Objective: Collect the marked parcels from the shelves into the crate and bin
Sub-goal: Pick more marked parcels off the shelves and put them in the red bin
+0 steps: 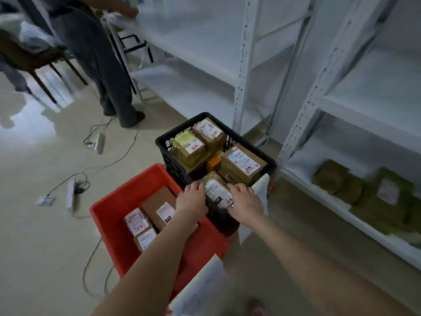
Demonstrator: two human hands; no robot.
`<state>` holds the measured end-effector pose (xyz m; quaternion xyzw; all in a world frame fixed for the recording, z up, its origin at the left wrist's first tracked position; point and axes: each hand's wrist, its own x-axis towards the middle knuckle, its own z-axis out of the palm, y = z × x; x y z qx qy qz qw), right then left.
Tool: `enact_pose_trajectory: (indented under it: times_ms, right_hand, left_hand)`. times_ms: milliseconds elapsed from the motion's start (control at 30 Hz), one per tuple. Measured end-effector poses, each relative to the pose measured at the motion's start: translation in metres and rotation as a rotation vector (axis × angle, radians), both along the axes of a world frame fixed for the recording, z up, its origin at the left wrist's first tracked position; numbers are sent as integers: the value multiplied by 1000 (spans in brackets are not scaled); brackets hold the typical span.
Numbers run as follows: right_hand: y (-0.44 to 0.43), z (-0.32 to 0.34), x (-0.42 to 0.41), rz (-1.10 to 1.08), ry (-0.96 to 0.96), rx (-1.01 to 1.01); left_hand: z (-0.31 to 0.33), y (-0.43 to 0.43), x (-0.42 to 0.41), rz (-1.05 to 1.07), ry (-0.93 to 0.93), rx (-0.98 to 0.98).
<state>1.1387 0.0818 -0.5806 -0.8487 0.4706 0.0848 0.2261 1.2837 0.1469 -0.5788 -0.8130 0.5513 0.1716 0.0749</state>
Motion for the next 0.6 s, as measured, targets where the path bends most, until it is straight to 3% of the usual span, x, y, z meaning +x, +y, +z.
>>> enact_pose_trajectory:
  times_ms: [433, 600]
  right_hand:
    - [-20, 110, -263, -472, -35, -249]
    - [-15, 130, -367, -592, -66, -259]
  left_hand:
    - [104, -96, -252, -485, -19, -229]
    - [132, -100, -360, -600, -48, -213]
